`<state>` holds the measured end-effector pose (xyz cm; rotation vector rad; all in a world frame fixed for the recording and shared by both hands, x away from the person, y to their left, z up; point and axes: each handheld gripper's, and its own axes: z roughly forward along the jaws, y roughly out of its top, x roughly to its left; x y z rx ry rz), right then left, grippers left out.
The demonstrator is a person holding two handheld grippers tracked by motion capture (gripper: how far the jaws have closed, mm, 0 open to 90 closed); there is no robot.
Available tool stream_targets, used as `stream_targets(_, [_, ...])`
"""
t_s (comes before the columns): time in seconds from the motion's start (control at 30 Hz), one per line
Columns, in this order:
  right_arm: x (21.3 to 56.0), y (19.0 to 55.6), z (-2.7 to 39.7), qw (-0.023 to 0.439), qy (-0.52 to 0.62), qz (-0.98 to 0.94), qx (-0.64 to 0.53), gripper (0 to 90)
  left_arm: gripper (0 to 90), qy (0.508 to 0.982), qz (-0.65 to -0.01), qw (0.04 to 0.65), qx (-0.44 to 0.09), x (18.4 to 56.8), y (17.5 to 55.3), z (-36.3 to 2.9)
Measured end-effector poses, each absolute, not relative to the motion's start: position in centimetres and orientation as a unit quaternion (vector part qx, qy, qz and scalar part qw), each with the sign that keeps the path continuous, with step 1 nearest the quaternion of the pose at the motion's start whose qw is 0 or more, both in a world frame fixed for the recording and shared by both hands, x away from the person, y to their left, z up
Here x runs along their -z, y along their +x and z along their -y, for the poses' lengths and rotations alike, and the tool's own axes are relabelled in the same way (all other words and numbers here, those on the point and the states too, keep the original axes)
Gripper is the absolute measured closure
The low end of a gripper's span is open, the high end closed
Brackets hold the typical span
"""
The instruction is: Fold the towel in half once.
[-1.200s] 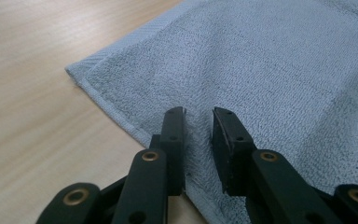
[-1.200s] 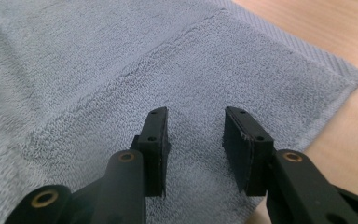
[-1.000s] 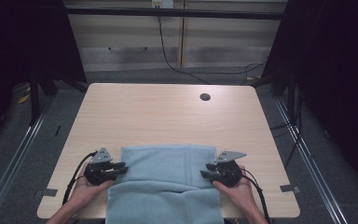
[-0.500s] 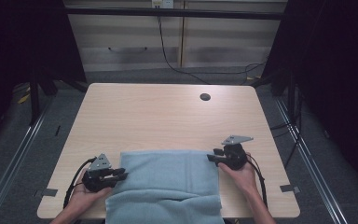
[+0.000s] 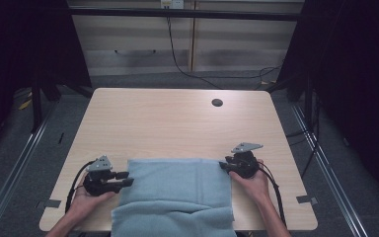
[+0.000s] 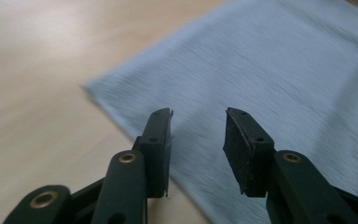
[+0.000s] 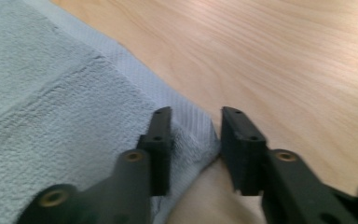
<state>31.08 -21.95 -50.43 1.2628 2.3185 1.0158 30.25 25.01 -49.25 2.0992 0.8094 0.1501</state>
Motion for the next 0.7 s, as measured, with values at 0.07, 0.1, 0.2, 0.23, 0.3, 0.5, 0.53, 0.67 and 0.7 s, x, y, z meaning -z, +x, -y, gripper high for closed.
stream_targets(0.07, [50.5, 31.0, 21.9, 0.144, 0.444, -0.806, -0.364, 76.5, 58.2, 0.831, -0.343, 0.433, -0.069, 48.9, 31.6, -25.5])
stream_targets(0.1, [50.5, 31.0, 21.9, 0.141, 0.442, -0.806, -0.369, 78.8, 56.9, 0.831, -0.349, 0.427, -0.072, 48.9, 32.4, -25.5])
stream_targets(0.2, [50.6, 31.1, 21.9, 0.133, 0.442, -0.804, -0.376, 82.4, 52.8, 0.829, -0.361, 0.420, -0.075, 49.2, 34.3, -25.1])
stream_targets(0.23, [50.6, 31.1, 22.0, 0.133, 0.440, -0.804, -0.376, 82.6, 52.1, 0.824, -0.373, 0.416, -0.087, 49.5, 35.3, -24.7])
stream_targets(0.3, [50.7, 31.2, 22.0, 0.132, 0.440, -0.804, -0.378, 82.8, 49.5, 0.827, -0.374, 0.412, -0.080, 49.8, 35.7, -24.5])
stream_targets(0.5, [50.8, 31.1, 22.2, 0.130, 0.440, -0.800, -0.387, 82.9, 50.7, 0.850, -0.346, 0.380, -0.113, 50.4, 35.7, -23.3])
stream_targets(0.53, [50.8, 31.1, 22.2, 0.129, 0.440, -0.800, -0.388, 82.9, 52.7, 0.852, -0.339, 0.382, -0.116, 50.4, 35.5, -23.2])
stream_targets(0.67, [50.8, 31.1, 22.2, 0.129, 0.440, -0.800, -0.387, 83.3, 73.9, 0.859, -0.318, 0.383, -0.116, 50.4, 34.8, -22.8])
stream_targets(0.7, [50.8, 31.1, 22.2, 0.129, 0.440, -0.800, -0.387, 83.3, 73.9, 0.861, -0.316, 0.382, -0.114, 50.4, 34.7, -22.7])
